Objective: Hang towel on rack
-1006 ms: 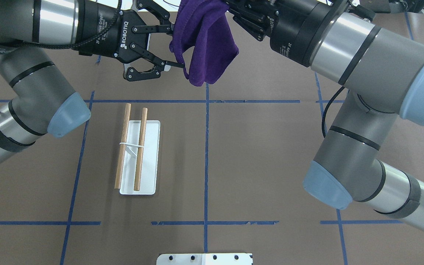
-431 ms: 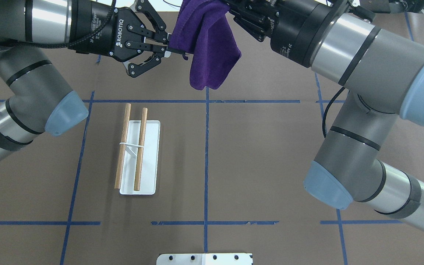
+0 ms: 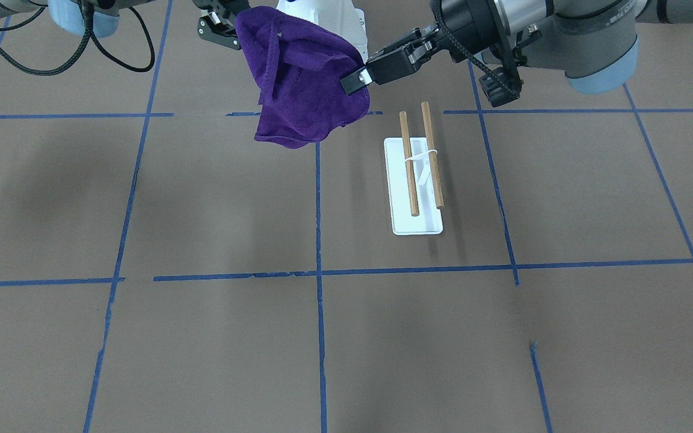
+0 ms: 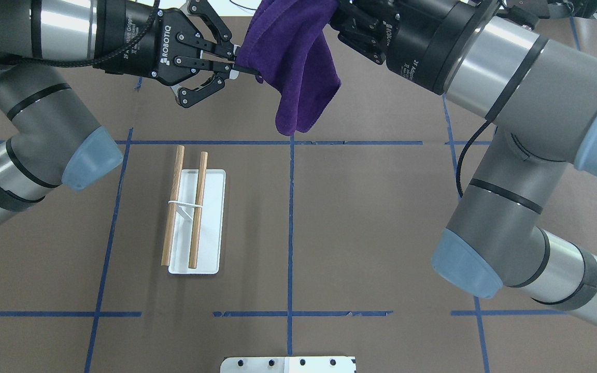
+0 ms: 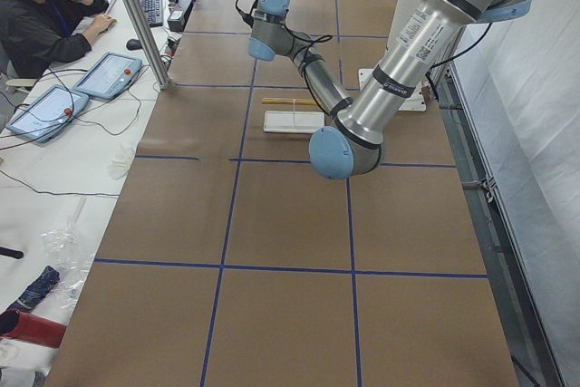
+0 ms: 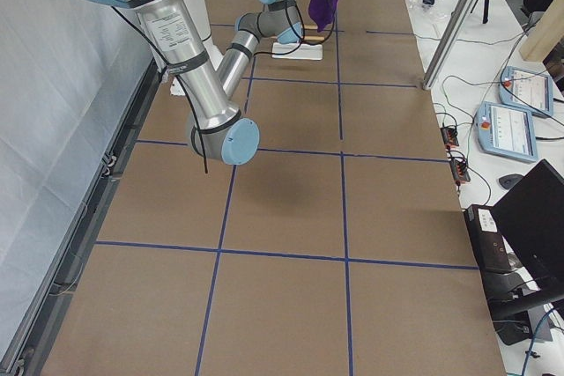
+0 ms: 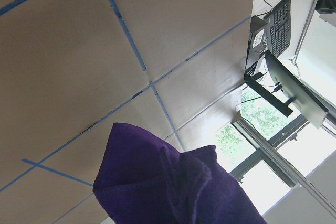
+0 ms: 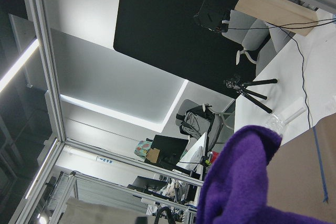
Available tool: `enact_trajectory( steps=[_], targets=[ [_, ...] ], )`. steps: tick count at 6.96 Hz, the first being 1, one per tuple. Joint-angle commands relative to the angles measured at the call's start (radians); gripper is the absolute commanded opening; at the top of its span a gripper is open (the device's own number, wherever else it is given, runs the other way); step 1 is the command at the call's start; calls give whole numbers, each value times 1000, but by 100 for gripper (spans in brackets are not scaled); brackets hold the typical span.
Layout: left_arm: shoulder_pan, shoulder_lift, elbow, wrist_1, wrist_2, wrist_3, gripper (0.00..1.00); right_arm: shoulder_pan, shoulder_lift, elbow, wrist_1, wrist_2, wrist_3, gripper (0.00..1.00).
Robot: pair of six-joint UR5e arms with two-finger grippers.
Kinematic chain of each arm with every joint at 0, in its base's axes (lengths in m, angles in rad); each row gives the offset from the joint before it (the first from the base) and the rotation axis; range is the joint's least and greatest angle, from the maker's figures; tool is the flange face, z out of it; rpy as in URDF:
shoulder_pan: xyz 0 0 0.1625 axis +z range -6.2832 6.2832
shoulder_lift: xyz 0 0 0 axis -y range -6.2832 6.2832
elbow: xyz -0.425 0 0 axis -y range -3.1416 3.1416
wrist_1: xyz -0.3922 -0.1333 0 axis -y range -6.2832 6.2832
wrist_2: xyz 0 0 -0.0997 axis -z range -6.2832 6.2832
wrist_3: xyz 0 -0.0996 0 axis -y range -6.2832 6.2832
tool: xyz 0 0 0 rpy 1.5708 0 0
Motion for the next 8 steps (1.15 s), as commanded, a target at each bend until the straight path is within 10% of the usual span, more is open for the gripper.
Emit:
enact_trajectory(
  steps=[1,6,8],
  targets=[
    [-18,0,-1,0,-2,1,0,4,-19,19,0,10,-3,100],
    [-30,2,-1,4,-7,9,0,102,-281,111,38,146,-100,100],
    [-30,24,-59,9,-8,89,0,259,-357,73,41,333,-173,100]
  ],
)
